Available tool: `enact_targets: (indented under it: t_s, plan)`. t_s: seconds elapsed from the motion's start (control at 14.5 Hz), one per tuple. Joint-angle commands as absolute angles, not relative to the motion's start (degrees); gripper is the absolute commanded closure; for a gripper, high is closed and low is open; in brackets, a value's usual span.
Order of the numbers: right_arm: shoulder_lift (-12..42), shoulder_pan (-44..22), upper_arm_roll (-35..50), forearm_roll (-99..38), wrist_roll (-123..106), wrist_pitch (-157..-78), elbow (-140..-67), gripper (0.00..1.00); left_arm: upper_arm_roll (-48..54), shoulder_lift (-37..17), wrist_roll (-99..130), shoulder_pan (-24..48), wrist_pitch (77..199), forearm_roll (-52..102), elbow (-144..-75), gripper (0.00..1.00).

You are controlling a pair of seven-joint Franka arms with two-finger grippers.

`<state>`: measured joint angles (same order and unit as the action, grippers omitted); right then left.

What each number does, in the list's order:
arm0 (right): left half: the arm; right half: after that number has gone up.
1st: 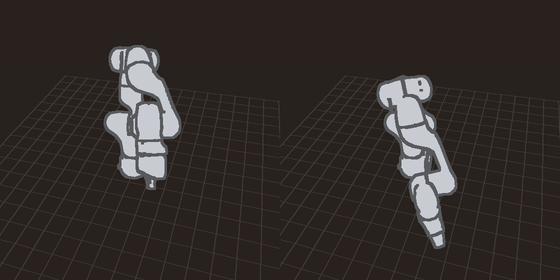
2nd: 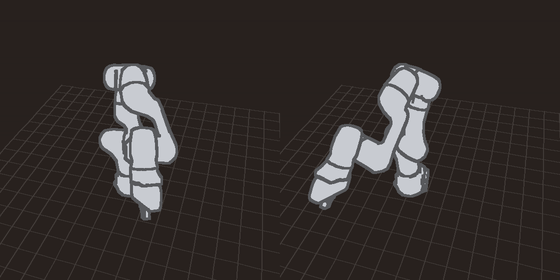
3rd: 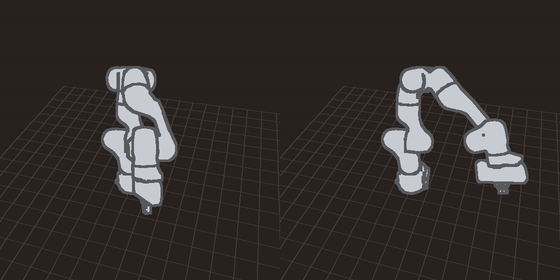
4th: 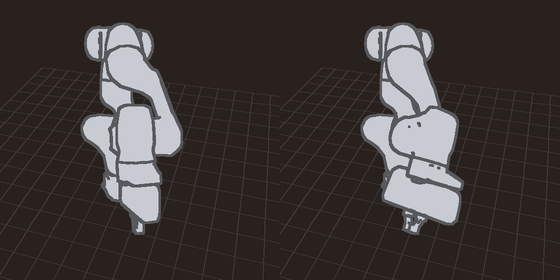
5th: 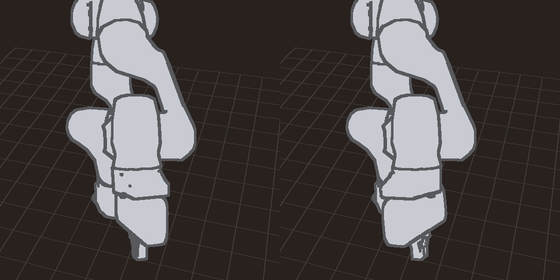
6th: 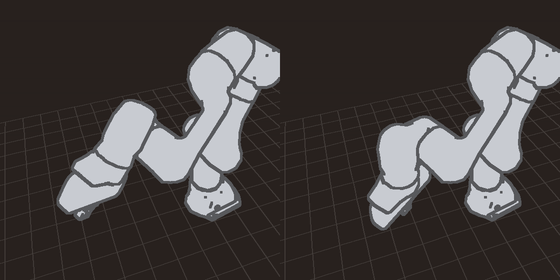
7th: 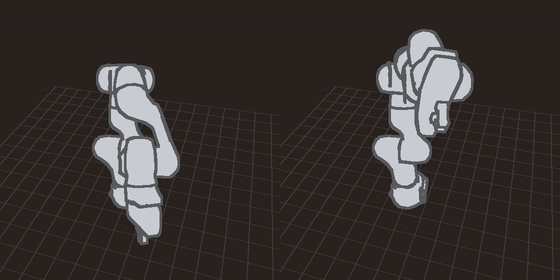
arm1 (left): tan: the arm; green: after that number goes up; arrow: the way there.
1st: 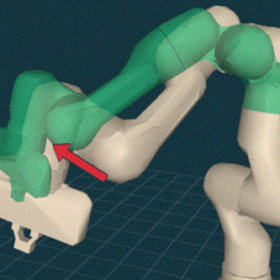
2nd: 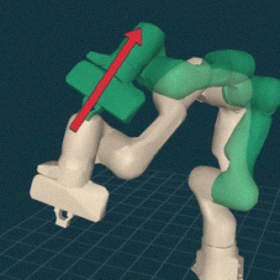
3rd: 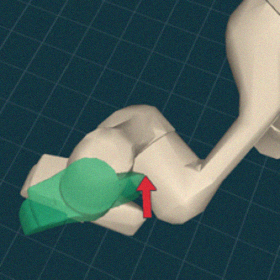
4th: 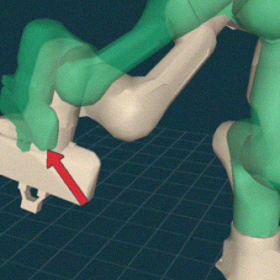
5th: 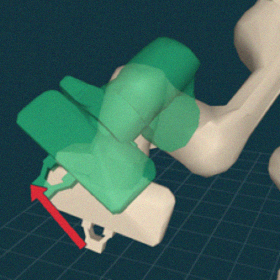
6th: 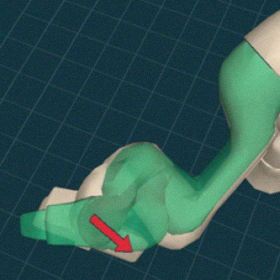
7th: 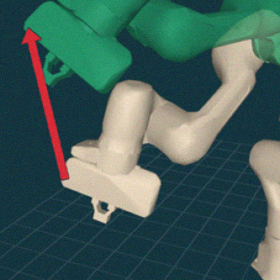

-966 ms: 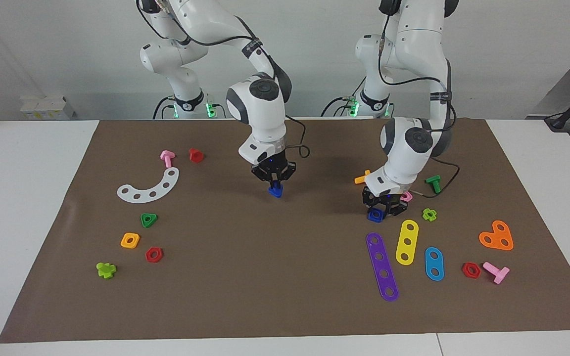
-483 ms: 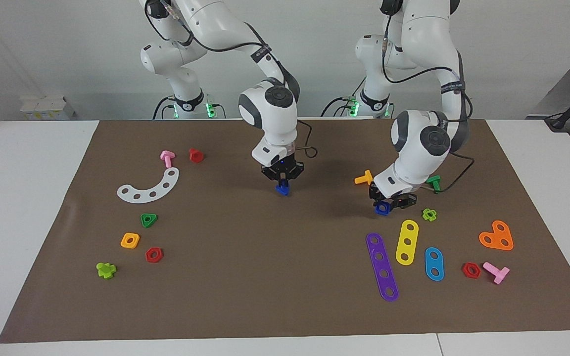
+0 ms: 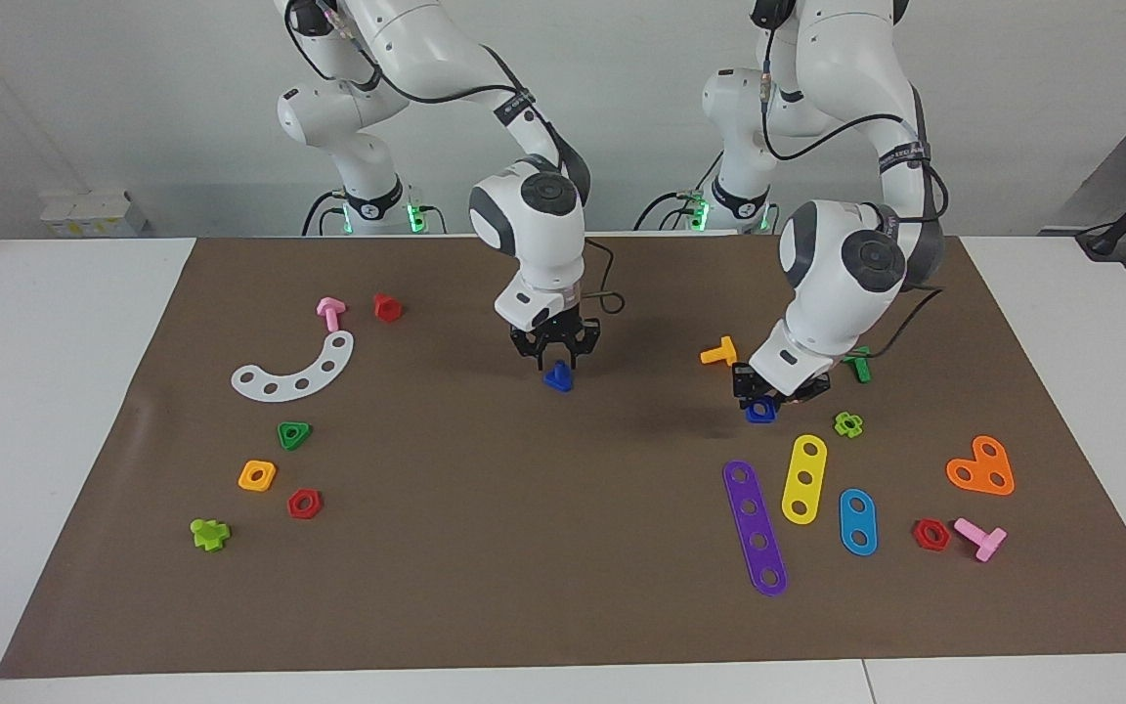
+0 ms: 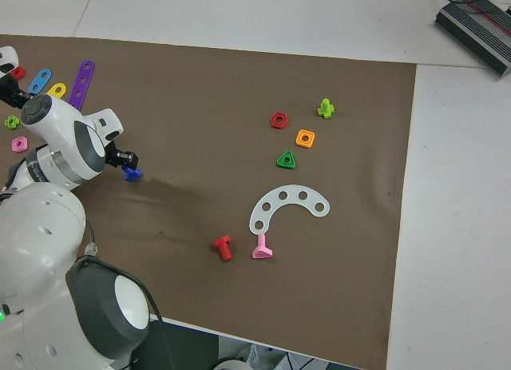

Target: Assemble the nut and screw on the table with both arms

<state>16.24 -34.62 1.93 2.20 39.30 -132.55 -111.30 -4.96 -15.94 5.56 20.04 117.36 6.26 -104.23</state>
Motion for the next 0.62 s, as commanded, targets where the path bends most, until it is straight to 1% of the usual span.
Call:
enact_targets:
  t_s: [0.0, 0.21, 0.34, 0.41, 0.55]
  plan:
    - [11.3, -31.4, 2.1, 2.9, 39.8, -129.4, -111.9, 0.04, -5.4, -16.5, 13.8, 23.3, 118.9, 6.9, -103.6, 1.0]
    - [5.4, -26.7, 2.1, 2.8, 37.2, -123.2, -111.9, 0.03, -5.4, -16.7, 23.7, 27.8, 122.6, 7.0, -104.3, 1.0]
    - [1.1, -21.7, 2.1, 1.7, 33.3, -118.9, -111.5, 0.03, -5.4, -17.0, 28.7, 30.7, 124.1, 9.3, -104.4, 1.0]
    - [-0.3, -19.2, 2.0, 1.2, 31.6, -116.4, -110.3, 0.03, -5.4, -17.8, 30.7, 32.5, 124.9, 9.8, -104.5, 1.0]
    - [-0.8, -14.8, 1.8, 1.0, 28.5, -111.7, -105.8, 0.03, -5.4, -19.0, 36.4, 35.5, 126.9, 10.0, -104.4, 1.0]
